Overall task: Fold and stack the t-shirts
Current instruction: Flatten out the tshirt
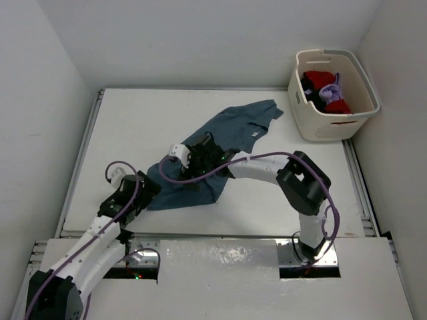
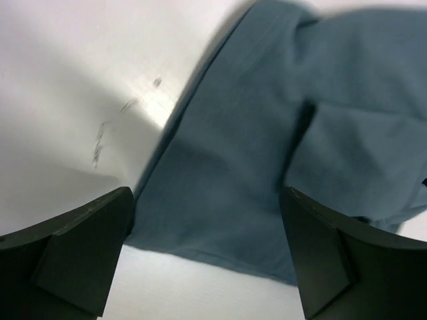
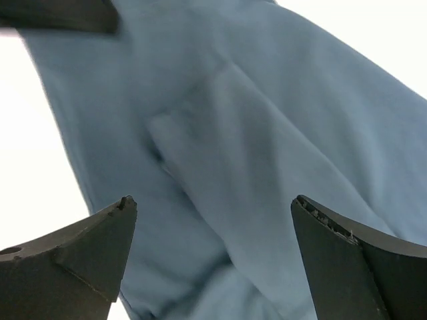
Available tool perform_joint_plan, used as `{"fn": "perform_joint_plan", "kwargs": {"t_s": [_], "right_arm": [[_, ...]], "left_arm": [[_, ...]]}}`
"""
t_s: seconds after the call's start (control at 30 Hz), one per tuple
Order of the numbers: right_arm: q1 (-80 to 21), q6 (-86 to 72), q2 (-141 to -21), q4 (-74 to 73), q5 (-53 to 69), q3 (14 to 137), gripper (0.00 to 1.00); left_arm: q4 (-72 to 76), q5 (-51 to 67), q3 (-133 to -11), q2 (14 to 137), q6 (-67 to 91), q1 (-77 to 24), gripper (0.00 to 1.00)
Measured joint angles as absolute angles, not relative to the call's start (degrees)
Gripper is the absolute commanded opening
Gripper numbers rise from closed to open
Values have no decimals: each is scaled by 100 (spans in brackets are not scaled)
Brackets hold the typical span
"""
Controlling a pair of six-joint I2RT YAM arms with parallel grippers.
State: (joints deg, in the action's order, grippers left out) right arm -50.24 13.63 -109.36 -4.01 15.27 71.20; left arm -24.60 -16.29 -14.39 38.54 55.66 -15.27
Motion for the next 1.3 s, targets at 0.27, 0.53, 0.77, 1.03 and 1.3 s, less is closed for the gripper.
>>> {"fn": "perform_joint_plan", "kwargs": {"t_s": [0.27,0.53,0.77,1.03,1.3], "right_arm": [[-5227,1269,-11644,128,2003,7231,86],[-5269,1243,-12046,425,2067,7341,74],[-5277,1022,-12226,895,1909,7358,49],[-5295,762,-12348,1229,1643,7358,0],[-5299,489,-12053,1461,1522,7098,0]], "left_arm": [[-2064,-1170,-1594,4947,5599,-1525,78],[-1931,-1002,-1640,5245,5533,-1498,60],[-2263,-985,-1730,5164,5474,-1496,72],[-2731,-937,-2060,5489,5428,-1507,77],[-3848,-1074,-2392,5614,5551,-1734,77]]}}
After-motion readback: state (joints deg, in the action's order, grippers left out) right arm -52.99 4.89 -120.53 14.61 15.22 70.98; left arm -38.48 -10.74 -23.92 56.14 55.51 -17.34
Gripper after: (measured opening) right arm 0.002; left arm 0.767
